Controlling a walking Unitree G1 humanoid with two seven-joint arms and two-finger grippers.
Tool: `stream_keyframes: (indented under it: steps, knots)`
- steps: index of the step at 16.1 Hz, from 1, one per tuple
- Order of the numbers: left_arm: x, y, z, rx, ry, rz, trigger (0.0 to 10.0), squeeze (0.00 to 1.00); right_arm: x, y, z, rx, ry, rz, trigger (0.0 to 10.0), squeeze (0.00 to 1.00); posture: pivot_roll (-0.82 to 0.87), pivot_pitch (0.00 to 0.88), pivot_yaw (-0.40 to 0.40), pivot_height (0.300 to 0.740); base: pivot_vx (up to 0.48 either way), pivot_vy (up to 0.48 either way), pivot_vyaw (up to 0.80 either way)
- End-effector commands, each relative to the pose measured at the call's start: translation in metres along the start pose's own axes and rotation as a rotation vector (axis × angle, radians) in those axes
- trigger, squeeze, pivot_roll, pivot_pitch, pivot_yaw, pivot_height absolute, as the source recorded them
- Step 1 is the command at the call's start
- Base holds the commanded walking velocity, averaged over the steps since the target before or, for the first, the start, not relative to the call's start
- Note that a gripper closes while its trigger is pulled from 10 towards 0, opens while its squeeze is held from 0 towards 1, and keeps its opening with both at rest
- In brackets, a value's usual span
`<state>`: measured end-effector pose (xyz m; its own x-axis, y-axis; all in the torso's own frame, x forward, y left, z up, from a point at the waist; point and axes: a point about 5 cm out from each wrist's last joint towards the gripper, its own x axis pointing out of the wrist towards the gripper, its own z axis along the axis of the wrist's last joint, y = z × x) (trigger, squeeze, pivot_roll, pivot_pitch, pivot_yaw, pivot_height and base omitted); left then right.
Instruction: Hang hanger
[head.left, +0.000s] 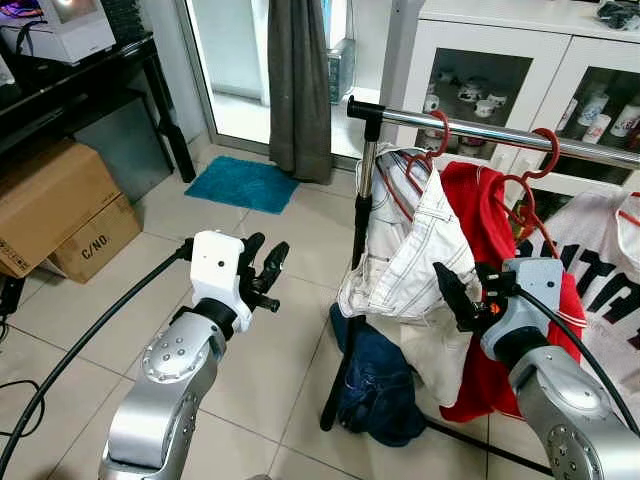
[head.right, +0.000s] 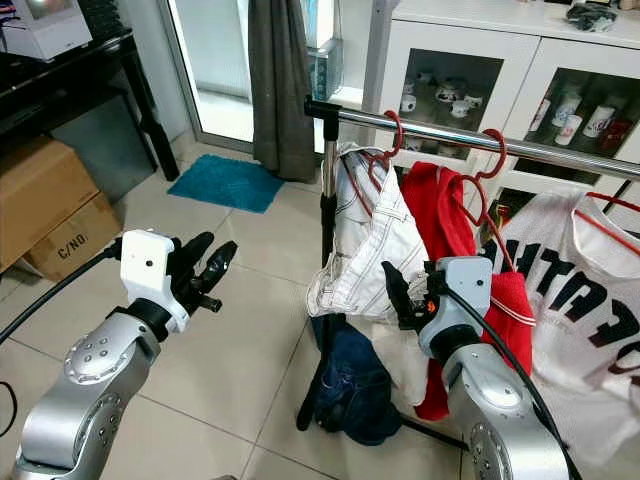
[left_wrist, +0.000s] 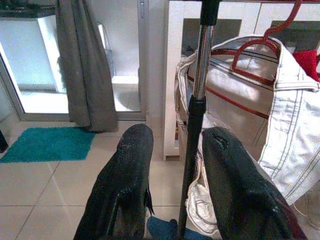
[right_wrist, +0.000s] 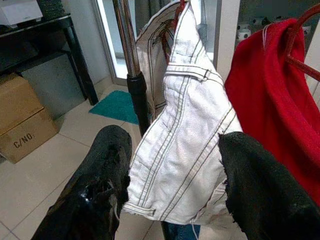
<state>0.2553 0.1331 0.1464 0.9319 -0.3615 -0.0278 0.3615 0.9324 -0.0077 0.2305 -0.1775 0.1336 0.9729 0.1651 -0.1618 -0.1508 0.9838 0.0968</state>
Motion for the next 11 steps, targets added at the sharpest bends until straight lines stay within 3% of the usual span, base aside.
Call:
stream_keyframes:
  steps: [1,11]
  knots:
    - [-0.0005,0.0005,-0.0050,0.003,0.021,0.000,10.0,0.00,-0.0001,0.0006,-0.0018,0.003,0.009,0.002,10.0,0.00,-0.09,0.000,0.046,0.740,0.000,0.000,0.00]
    - [-0.0041,0.0030,-0.0093,0.021,0.056,0.022,10.0,0.00,0.0047,0.0023,0.0014,0.008,-0.009,0.021,10.0,0.00,-0.07,0.000,0.016,0.740,0.000,0.000,0.00]
